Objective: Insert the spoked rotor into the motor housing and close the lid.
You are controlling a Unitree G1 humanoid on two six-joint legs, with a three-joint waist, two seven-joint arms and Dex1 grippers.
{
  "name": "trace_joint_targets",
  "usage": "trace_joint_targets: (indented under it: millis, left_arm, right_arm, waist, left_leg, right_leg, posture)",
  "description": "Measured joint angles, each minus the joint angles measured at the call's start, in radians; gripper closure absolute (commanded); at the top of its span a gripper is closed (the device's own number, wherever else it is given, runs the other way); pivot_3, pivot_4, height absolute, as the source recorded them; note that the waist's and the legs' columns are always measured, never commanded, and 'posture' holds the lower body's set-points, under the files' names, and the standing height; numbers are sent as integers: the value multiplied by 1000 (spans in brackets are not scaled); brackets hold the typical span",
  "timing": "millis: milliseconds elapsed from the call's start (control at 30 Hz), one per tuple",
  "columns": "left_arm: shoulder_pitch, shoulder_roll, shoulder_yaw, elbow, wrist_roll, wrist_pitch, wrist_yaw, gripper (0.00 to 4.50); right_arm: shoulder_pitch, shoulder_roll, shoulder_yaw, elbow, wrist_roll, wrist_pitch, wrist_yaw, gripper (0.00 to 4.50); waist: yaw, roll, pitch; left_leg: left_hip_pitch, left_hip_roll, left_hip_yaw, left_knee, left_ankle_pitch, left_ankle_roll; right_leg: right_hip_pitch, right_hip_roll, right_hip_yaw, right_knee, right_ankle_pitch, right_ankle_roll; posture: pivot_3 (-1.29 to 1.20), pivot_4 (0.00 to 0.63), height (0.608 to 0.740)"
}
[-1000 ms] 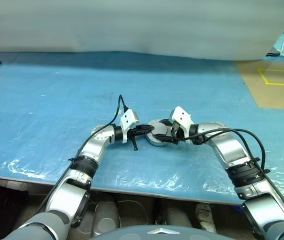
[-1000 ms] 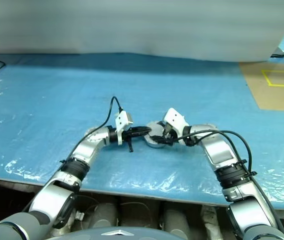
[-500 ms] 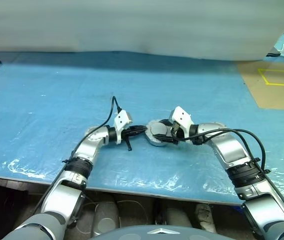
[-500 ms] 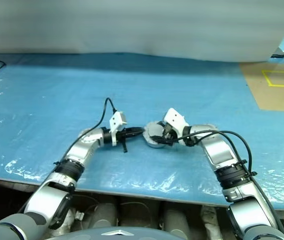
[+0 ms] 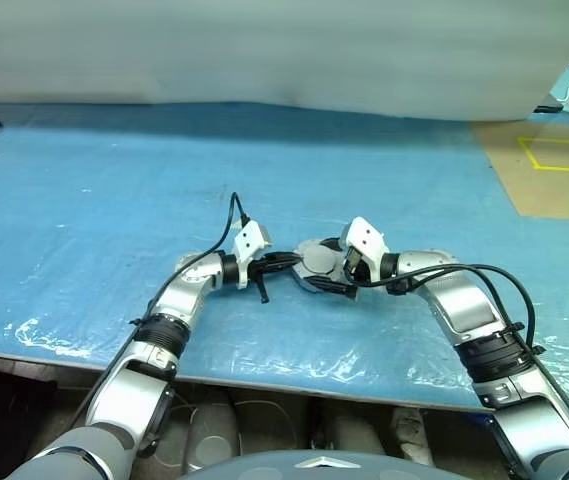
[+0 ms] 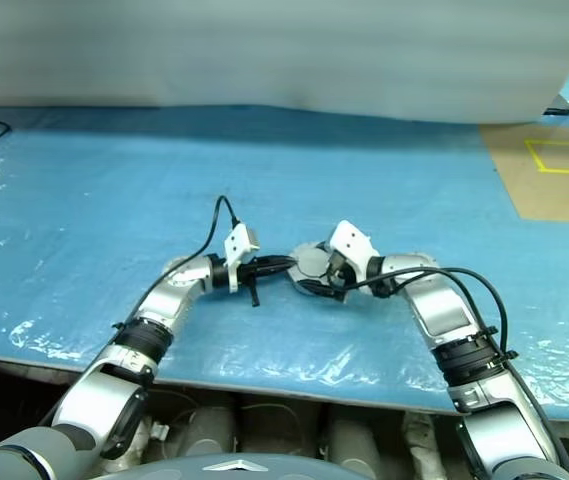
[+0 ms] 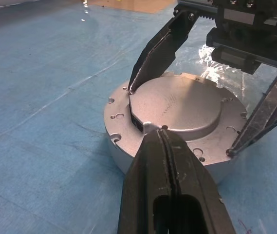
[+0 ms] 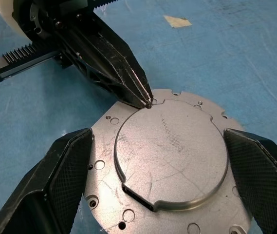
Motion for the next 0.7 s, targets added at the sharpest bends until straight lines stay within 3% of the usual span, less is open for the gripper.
trace_joint_targets:
  millis: [300,500,700]
  left_arm:
    - [4,5,-3,-14,-2,-4,-9,4500]
    - [7,6,-6,-17,-2,0,-14,4500]
    - [7,10,-4,-16,-2,0,-20,4500]
  right_arm:
    - [-10,6,-134,-70,67,29,-67,13]
    - [31,8,-328,-122,320,394,-94,13]
    - [134,12,-465,-18,484,686,-127,13]
  waist:
    - [-2,2,1]
    - [3,2,1]
    - [6,3,1]
  left_leg:
    - [-17,0,1,0,1,0]
    - [-16,0,0,1,1,1]
    - [-16,0,1,1,1,0]
  right_leg:
    - [-16,1,-1,2,6,-5]
    - [-15,1,-1,2,6,-5]
    - [-15,1,-2,2,6,-5]
  posture:
    - [0,150,740]
    - [0,150,740]
    - [0,150,740]
